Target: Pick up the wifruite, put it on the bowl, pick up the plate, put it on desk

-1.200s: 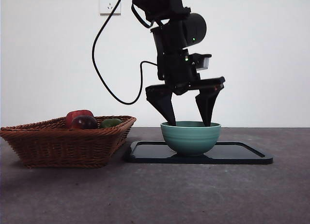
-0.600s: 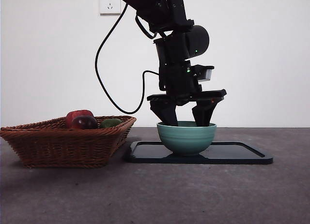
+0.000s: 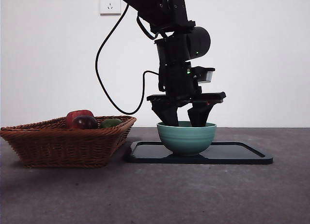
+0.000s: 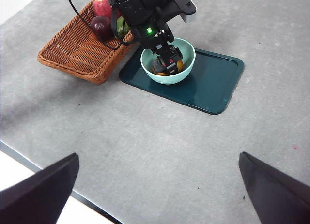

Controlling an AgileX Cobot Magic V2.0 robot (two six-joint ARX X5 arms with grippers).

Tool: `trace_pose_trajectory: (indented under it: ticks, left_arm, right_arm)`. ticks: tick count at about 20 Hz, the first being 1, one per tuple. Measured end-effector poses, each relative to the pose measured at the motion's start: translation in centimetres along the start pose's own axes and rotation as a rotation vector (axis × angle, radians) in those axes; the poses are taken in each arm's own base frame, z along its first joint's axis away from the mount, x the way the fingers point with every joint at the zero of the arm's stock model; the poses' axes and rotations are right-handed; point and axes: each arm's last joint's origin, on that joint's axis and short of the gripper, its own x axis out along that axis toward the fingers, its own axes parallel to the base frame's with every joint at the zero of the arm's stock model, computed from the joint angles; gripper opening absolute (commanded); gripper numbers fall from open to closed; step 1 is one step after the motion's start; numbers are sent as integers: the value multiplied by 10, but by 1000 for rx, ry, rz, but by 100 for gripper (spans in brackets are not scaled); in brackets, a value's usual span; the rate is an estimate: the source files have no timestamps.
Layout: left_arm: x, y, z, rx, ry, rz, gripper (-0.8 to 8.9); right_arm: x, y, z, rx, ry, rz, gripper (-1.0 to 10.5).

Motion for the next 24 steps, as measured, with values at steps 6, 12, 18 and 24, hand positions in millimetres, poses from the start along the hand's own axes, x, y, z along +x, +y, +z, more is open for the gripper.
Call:
trace_pose_trajectory:
  ticks: [6,12,18,24]
  left_arm:
    - [-7,0,3,11,-1,0,193]
    - [-55,2,18,13,-76,5,193]
    - [-90,4,9,-11,5,1,190]
    - [-166,11,0,-81,-138,9,190]
  right_arm:
    - [0,0,0,16,0,0,588]
    - [0,0,0,23,0,0,588]
    - [0,0,0,23,0,0,588]
    - [0,0,0,23,0,1,588]
